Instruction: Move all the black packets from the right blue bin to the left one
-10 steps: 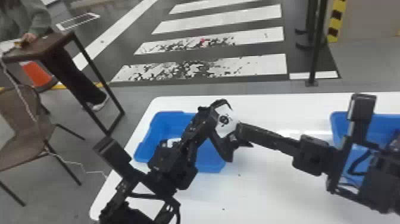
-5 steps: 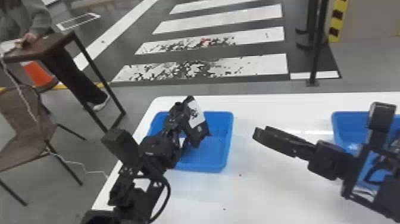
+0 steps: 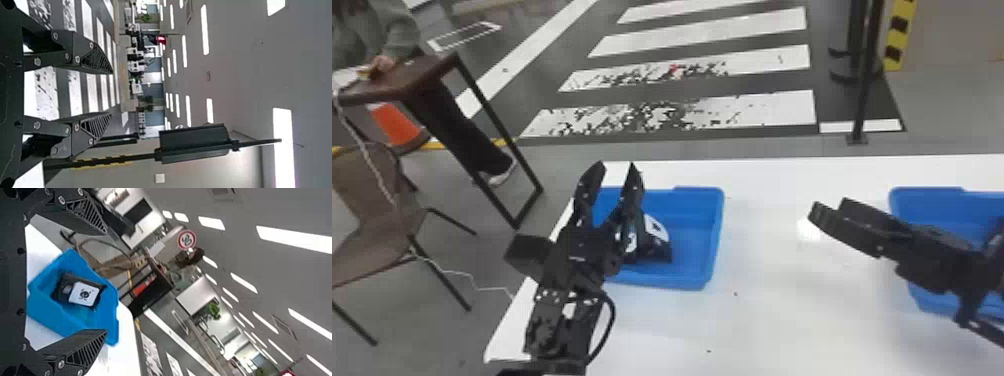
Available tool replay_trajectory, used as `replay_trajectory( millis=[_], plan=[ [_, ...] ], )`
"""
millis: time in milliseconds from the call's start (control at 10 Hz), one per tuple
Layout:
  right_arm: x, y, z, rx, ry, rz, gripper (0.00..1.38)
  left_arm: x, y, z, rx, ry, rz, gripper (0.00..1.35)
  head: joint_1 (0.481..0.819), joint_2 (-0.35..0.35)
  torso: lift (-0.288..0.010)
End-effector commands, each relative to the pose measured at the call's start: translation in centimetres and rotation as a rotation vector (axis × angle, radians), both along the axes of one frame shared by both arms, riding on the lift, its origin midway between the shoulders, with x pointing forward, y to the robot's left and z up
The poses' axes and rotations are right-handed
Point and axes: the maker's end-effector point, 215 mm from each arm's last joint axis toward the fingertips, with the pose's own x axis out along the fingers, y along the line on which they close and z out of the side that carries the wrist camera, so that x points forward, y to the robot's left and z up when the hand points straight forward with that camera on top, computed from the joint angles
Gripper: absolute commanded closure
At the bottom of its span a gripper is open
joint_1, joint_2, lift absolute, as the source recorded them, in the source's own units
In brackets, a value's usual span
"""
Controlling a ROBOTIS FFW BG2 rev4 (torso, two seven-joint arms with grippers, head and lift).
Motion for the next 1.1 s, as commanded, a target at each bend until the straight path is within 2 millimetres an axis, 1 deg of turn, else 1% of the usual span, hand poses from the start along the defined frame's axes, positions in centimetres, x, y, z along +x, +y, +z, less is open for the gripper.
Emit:
replay_trajectory(
  millis=[0,100,200,300,400,500,600,700,800,900,1000],
  plan=[
    [1.1,-5.1,0.8,-0.145,-0.071,-0.152,0.16,-2.1,-1.2,3.0,-0.044,-0.059,-0.027,0.15,0.695,0.323,-0.140],
    [1.3,-9.2,2.2,-0.278,-0.131,-0.317,0.16,-2.7,-2.5,4.0,-0.088,-0.052,-0.069,0.16,0.695,0.278,-0.140],
    [1.3,-13.2,3.6,-0.409,-0.182,-0.474,0.16,-3.7,-3.4,4.6,-0.112,-0.031,-0.103,0.16,0.693,0.249,-0.140],
    [0.9,-15.1,2.8,-0.450,-0.148,-0.557,0.16,-5.2,-3.9,5.7,-0.129,-0.042,-0.118,0.17,0.687,0.182,-0.140],
    [0.1,-16.9,1.9,-0.511,-0.109,-0.640,0.16,-6.6,-4.0,6.0,-0.150,-0.039,-0.123,0.16,0.683,0.125,-0.140],
    [-0.1,-18.9,-0.4,-0.573,-0.042,-0.684,0.16,-7.7,-4.1,5.8,-0.172,-0.020,-0.129,0.16,0.694,0.091,-0.140],
    [0.7,-20.8,-3.0,-0.616,0.021,-0.709,0.16,-8.2,-4.4,5.2,-0.192,0.004,-0.134,0.16,0.695,0.067,-0.140],
    [2.4,-22.3,-6.1,-0.636,0.088,-0.712,0.16,-8.2,-4.5,4.6,-0.214,0.023,-0.141,0.16,0.695,0.042,-0.140],
    [4.3,-23.8,-7.4,-0.656,0.112,-0.730,0.16,-8.0,-4.7,4.7,-0.218,0.021,-0.146,0.16,0.695,0.029,-0.140],
    [5.4,-24.9,-8.4,-0.693,0.138,-0.738,0.16,-8.0,-4.8,4.5,-0.219,0.029,-0.149,0.16,0.695,0.008,-0.140],
    [6.1,-25.1,-9.8,-0.727,0.168,-0.727,0.16,-7.9,-5.0,4.3,-0.225,0.036,-0.152,0.16,0.695,-0.013,-0.140]
  ],
)
